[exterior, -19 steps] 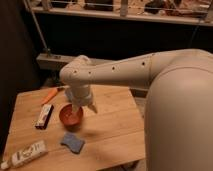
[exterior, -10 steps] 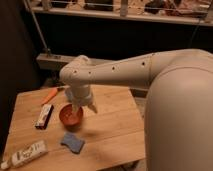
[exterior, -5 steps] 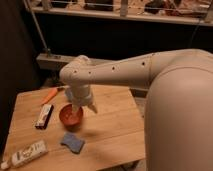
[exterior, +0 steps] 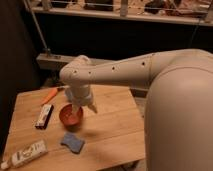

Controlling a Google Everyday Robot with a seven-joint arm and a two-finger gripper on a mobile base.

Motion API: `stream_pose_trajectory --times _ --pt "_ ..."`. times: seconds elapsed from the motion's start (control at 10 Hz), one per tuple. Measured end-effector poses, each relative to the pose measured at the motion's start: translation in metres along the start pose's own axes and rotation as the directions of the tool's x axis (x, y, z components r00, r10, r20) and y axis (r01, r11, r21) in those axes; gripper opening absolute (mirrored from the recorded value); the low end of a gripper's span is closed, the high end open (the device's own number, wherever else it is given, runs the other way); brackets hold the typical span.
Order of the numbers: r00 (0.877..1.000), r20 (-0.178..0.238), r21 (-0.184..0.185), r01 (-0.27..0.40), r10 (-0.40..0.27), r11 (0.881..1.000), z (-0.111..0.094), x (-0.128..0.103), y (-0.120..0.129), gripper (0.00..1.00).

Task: Place the white sponge in the ceramic bowl

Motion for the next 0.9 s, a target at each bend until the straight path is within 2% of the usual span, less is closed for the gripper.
stream_pose_trajectory --times 0.4,0.6,0.7,0.9 --pt "1.0 0.002 0.001 0.012 -0.012 1.0 0.0 0.001 0.001 0.65" --pt "0.991 0.05 -0.013 0.124 -0.123 0.992 -0.003 -0.001 0.014 0.65" --pt "0.979 0.069 -0.023 0.195 -0.193 0.98 -0.003 0.002 0.021 0.65" --pt "0.935 0.093 -0.042 0.346 -0.341 0.937 -0.002 0.013 0.034 0.65"
